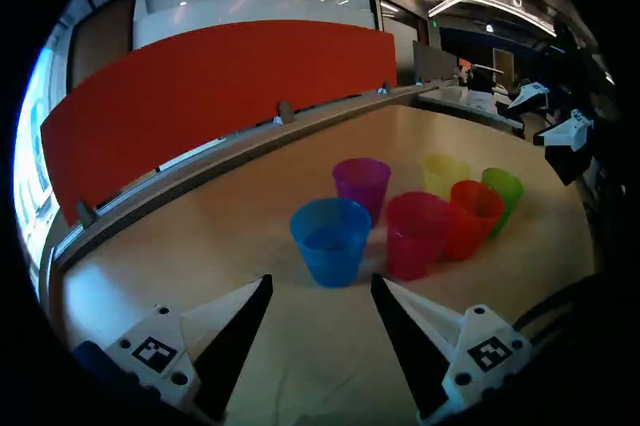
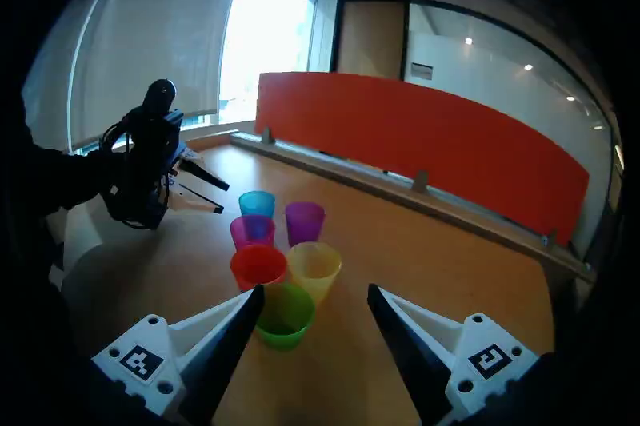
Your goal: Pour water
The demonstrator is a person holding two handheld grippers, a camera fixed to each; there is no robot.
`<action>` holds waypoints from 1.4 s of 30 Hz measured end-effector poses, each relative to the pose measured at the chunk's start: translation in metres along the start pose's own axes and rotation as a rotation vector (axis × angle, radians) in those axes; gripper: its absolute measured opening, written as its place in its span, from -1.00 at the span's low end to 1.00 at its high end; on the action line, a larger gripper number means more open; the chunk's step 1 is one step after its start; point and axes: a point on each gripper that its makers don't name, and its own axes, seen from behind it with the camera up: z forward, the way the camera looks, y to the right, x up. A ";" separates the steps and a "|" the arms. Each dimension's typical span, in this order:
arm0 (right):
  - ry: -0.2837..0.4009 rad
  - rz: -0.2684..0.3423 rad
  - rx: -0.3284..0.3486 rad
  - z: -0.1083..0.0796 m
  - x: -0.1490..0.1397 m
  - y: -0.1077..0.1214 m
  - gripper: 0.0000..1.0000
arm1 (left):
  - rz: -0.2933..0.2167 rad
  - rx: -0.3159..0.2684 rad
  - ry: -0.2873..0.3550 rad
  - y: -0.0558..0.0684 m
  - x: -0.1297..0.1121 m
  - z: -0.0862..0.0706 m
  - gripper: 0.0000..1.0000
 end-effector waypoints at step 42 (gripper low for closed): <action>-0.041 -0.004 0.007 0.016 -0.015 0.004 1.00 | -0.017 -0.121 0.040 0.010 0.032 0.064 0.83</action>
